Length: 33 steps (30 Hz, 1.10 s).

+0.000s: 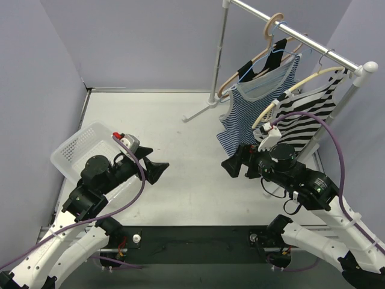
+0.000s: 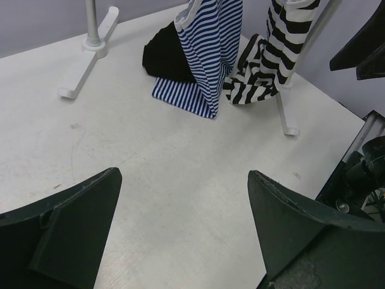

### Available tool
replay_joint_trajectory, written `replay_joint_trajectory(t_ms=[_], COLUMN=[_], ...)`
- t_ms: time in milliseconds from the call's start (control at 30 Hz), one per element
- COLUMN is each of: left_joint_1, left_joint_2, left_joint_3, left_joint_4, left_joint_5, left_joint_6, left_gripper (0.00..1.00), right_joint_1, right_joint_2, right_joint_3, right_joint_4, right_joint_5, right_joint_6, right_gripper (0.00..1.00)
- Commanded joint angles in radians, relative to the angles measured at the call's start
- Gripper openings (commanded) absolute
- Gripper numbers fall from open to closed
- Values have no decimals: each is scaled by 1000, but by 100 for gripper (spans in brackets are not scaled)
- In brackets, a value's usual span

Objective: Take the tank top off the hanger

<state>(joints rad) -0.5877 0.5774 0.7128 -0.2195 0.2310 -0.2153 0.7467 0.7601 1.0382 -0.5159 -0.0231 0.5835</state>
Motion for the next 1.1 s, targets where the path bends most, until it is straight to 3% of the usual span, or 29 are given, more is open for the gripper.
replay_joint_trajectory(t_ms=[0,200,400,667,800,1067], left_joint_1=[-1,-1,-1,-8,-15,-21], left_joint_2=[-11,-10,-11,1,-5,-11], left_joint_3=[7,8,5,11,10,7], left_joint_4=[42,31,29,17,16,19], left_joint_5=[-18,-36,-51,-75,-79,-79], left_joint_6=[14,24,25,33,36,39], left_gripper=[97,97,97,97,97,97], right_joint_1=[-1,-1,-3,-30,-150,-262], right_joint_2=[-28,-50,19,179,228,340], right_joint_3=[26,89,296,531,597,671], right_joint_4=[14,40,40,30,31,34], right_joint_5=[5,17,204,743,712,675], right_joint_6=[18,7,-71,-149,-102,33], right_gripper=[100,98,94,76,66,64])
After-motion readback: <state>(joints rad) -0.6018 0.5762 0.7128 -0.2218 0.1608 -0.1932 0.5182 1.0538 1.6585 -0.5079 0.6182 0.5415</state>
